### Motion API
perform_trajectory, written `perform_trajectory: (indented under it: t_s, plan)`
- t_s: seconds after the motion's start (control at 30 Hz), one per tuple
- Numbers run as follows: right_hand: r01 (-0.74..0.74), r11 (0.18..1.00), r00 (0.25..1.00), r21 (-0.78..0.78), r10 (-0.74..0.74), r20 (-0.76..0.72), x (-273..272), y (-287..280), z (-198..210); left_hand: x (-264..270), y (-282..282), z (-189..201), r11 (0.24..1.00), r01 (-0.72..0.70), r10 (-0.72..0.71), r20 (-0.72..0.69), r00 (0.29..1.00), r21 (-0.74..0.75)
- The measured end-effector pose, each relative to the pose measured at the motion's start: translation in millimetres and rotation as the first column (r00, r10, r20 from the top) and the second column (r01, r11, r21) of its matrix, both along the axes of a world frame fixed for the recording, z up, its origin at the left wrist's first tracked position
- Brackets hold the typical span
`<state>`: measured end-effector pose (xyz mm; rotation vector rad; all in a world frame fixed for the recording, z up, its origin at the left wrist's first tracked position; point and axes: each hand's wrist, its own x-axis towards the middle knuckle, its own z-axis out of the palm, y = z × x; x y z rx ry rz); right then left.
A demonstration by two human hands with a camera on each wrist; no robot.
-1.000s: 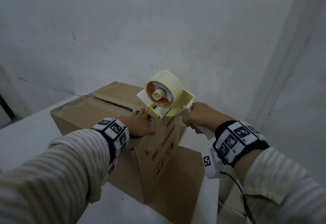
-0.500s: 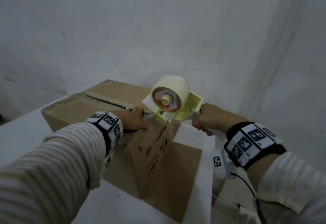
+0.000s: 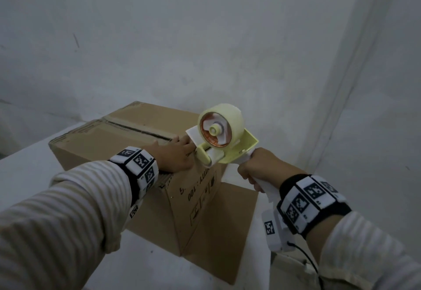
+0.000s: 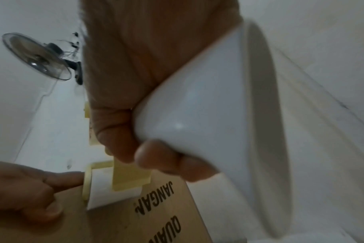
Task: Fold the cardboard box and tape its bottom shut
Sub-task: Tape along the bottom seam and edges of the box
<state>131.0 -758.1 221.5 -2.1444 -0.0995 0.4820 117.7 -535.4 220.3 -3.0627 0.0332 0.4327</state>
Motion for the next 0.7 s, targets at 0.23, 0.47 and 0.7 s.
perform_trajectory:
  t_s: [0.23, 0.47, 0.7]
  plan:
    - [0.081, 0.996, 0.996, 0.020, -0.080, -0.049, 0.1, -11.0, 1.5, 1.1, 3.4, -3.6, 0.999, -0.029, 0.029, 0.011, 1.000, -0.022]
    - [0.177, 0.978, 0.982, 0.115, -0.183, 0.041, 4.5, -11.1, 17.3, 2.3, -3.5, 4.5, 0.999, -0.018, 0.017, -0.036, 0.999, -0.037]
    - [0.105, 0.987, 0.988, 0.121, -0.118, 0.103, 2.7, 10.4, 38.9, -7.7, -15.2, 31.9, 0.999, 0.024, -0.030, -0.145, 0.989, -0.046]
